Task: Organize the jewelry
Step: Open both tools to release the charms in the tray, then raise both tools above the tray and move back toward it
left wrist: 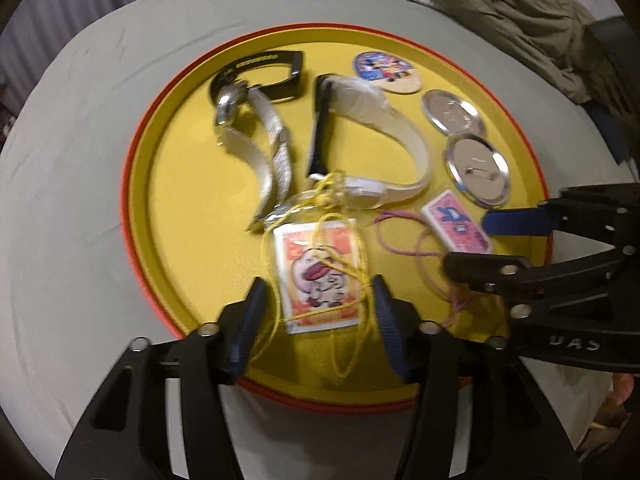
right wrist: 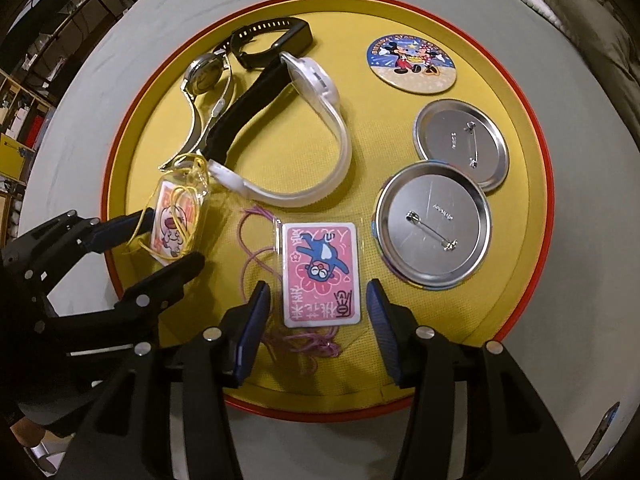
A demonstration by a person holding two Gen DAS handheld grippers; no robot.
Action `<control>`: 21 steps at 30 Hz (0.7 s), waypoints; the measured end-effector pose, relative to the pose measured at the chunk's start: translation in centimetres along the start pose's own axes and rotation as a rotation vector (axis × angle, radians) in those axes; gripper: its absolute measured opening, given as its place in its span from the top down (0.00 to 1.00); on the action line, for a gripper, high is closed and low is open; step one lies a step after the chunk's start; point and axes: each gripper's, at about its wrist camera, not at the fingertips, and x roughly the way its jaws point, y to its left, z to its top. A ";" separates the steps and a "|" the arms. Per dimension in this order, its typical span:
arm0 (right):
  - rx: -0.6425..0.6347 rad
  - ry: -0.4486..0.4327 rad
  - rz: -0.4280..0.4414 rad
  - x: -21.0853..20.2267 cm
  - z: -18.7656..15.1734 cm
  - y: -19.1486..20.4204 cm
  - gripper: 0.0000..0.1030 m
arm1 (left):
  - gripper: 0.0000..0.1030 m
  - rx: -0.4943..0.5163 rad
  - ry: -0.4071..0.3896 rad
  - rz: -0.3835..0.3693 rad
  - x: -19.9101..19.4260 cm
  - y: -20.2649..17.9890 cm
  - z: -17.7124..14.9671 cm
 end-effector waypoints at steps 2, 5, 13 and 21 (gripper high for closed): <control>0.011 0.004 -0.017 0.0 -0.1 -0.3 0.42 | 0.34 -0.023 0.007 0.004 0.0 0.5 -0.1; 0.032 -0.008 0.002 -0.3 -0.2 -1.6 0.38 | 0.28 -0.013 -0.008 -0.004 -0.4 0.5 -0.1; 0.032 -0.067 0.008 -3.1 -0.9 -2.0 0.15 | 0.11 -0.013 -0.062 0.021 -2.9 -0.1 -0.9; 0.043 -0.089 0.021 -6.2 -2.3 -1.4 0.11 | 0.05 -0.099 -0.110 0.008 -6.7 0.5 -2.1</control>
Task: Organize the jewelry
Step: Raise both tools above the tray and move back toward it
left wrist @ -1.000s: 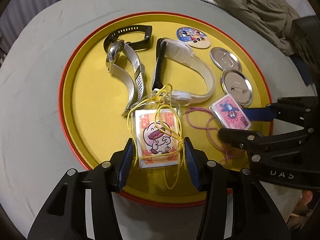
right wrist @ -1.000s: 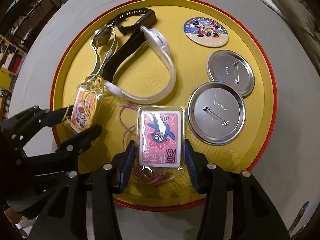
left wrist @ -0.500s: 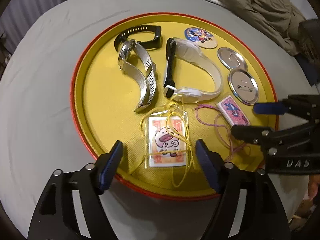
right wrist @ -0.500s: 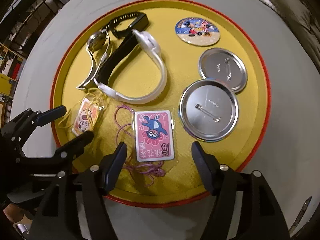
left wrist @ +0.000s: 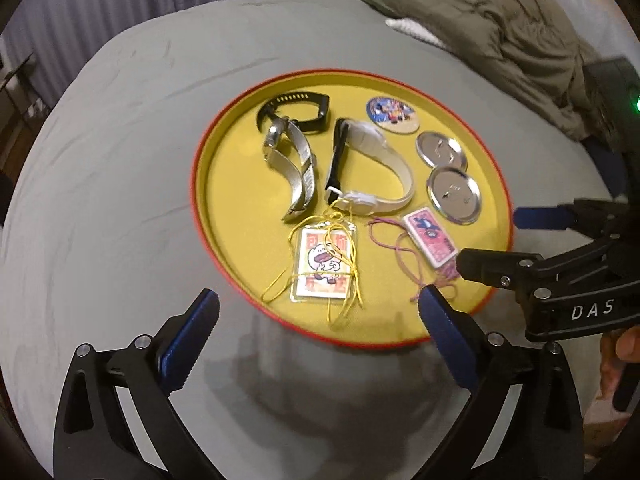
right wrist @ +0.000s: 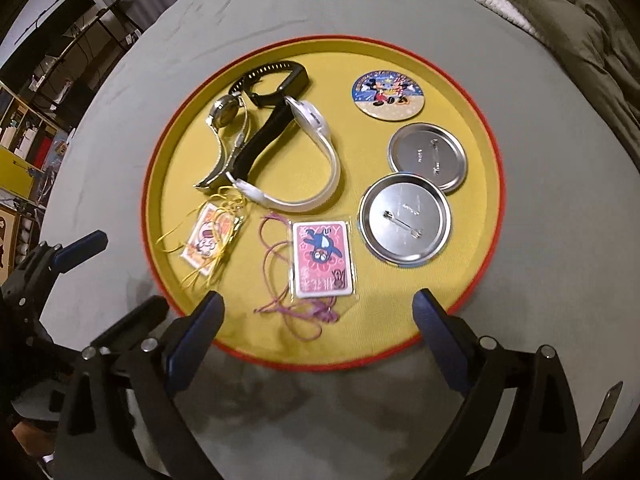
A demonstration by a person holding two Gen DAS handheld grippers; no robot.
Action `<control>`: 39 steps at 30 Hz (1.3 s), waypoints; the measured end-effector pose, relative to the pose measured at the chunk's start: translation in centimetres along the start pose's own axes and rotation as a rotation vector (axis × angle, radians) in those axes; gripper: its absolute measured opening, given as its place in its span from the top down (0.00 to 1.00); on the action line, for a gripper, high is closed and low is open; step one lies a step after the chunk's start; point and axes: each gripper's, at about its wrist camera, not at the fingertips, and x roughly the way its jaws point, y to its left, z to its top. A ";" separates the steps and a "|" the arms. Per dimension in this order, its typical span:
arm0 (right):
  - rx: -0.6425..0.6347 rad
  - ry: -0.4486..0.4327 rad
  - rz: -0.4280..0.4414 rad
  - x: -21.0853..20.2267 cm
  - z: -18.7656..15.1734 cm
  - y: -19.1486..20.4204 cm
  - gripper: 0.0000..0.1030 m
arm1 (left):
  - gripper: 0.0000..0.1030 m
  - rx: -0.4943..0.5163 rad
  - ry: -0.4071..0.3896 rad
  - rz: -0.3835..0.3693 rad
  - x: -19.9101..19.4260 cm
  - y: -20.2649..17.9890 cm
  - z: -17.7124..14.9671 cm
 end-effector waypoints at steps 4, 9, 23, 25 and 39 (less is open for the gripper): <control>0.020 -0.029 0.004 -2.0 0.0 0.2 0.11 | 0.05 -0.057 -0.022 -0.024 -2.4 0.8 0.4; 0.060 -0.027 -0.015 -4.2 -0.2 -0.2 0.11 | 0.05 -0.084 0.002 -0.025 -5.2 1.9 0.9; 0.191 -0.039 -0.059 -8.5 0.9 1.7 0.11 | 0.05 -0.147 -0.017 -0.082 -9.0 7.8 2.5; 0.193 -0.045 -0.060 -8.6 1.3 2.1 0.11 | 0.05 -0.164 -0.008 -0.094 -8.6 8.6 2.6; 0.186 0.007 -0.039 -4.3 5.7 0.6 0.11 | 0.05 -0.187 -0.005 -0.144 -4.5 9.7 6.6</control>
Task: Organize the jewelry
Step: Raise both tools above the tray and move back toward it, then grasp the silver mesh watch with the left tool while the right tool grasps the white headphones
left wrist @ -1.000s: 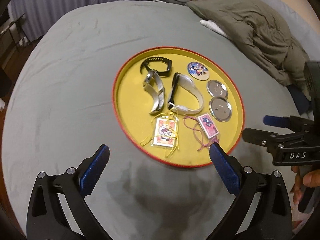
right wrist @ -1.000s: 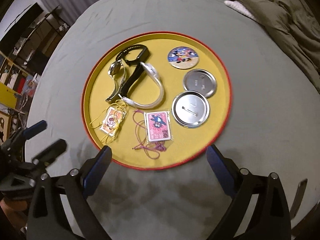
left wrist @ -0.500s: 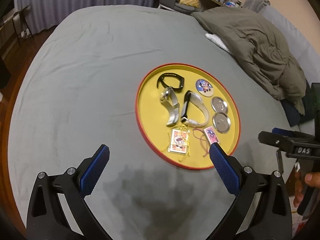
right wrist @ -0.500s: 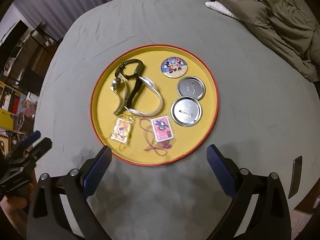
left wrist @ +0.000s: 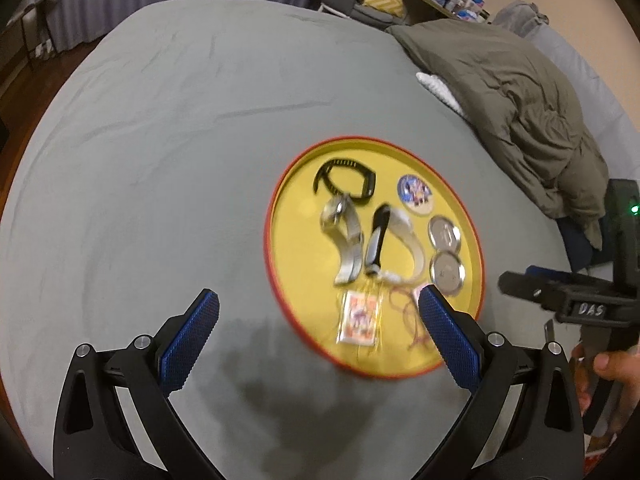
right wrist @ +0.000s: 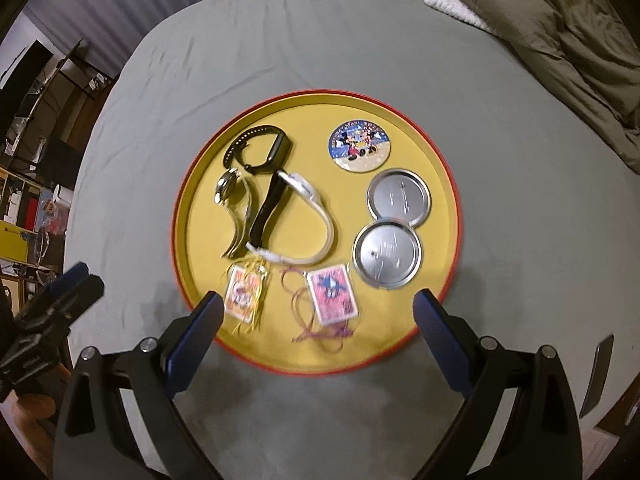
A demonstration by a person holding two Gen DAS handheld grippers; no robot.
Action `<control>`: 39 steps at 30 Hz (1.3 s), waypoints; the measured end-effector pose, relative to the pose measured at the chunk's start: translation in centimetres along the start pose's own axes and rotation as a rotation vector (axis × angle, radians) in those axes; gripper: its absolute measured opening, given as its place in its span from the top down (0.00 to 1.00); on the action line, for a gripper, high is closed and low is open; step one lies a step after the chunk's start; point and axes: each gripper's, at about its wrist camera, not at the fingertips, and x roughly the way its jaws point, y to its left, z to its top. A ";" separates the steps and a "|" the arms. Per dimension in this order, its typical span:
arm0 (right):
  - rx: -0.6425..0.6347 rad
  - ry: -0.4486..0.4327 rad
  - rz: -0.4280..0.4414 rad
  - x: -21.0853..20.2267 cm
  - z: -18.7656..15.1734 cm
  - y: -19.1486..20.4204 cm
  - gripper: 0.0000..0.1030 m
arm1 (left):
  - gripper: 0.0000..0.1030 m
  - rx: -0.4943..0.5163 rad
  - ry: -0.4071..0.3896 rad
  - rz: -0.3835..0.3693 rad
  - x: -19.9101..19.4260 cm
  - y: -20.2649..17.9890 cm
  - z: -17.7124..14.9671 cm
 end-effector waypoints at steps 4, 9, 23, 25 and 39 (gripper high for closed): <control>-0.046 0.008 -0.009 1.7 2.8 -0.5 0.11 | 0.05 -0.003 0.016 0.027 2.7 -0.9 2.5; -0.096 0.013 -0.012 3.7 6.2 -1.3 0.11 | 0.05 -0.009 0.058 0.063 7.0 -2.7 4.7; -0.310 0.065 0.080 8.6 5.8 -0.9 0.29 | 0.05 0.061 0.118 0.145 14.7 -4.7 6.0; -0.326 0.089 0.099 9.5 5.6 -0.5 0.41 | 0.05 0.074 0.134 0.143 15.5 -4.8 6.2; -0.379 0.139 0.083 13.4 5.9 1.2 0.56 | 0.27 0.108 0.200 0.160 18.8 -4.0 5.8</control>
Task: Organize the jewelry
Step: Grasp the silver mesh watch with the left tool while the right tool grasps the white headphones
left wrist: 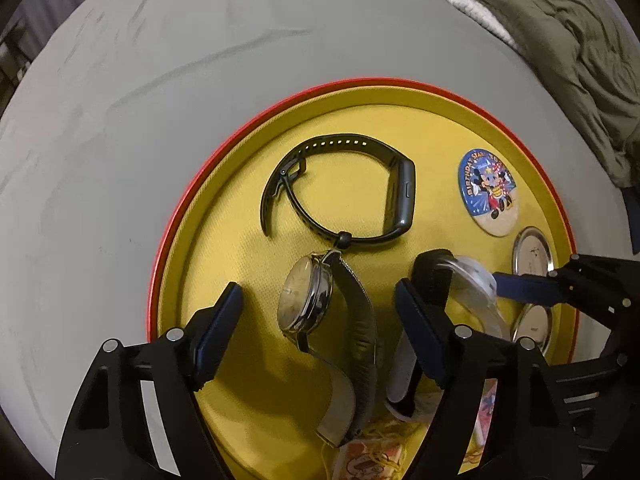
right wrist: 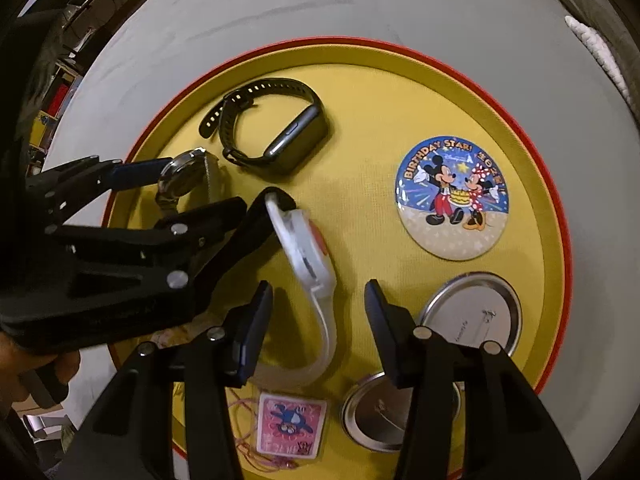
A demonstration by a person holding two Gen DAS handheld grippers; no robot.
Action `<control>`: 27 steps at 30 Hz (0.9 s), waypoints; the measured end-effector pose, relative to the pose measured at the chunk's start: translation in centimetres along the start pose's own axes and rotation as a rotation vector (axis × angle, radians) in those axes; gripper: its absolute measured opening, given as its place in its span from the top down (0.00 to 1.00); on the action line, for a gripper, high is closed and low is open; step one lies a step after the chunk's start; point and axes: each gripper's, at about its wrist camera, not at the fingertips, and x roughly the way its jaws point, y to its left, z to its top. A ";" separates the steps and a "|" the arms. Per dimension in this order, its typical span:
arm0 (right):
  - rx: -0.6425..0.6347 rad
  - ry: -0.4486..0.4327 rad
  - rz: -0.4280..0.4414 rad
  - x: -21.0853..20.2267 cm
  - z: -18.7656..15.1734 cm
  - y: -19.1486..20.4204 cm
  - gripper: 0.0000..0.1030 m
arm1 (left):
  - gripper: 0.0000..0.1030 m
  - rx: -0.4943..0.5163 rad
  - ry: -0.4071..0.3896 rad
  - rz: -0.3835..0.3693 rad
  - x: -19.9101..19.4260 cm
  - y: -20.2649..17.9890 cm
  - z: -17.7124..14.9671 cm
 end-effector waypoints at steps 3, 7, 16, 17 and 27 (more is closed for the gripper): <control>-0.015 -0.014 -0.020 0.1 0.2 0.1 0.63 | 0.37 0.014 -0.015 0.026 -0.1 0.0 -0.2; -0.019 -0.029 -0.020 0.1 0.5 0.3 0.85 | 0.70 -0.013 -0.035 0.010 -0.7 0.7 -0.4; -0.012 -0.053 -0.022 0.2 0.3 0.4 0.85 | 0.76 -0.027 -0.051 -0.019 -1.4 1.7 -1.0; -0.010 -0.057 -0.022 0.2 0.3 0.4 0.85 | 0.77 -0.028 -0.053 -0.019 -1.5 1.8 -1.1; 0.001 -0.088 -0.024 -2.0 -0.4 0.1 0.85 | 0.88 -0.040 -0.074 -0.033 -2.7 2.7 -1.1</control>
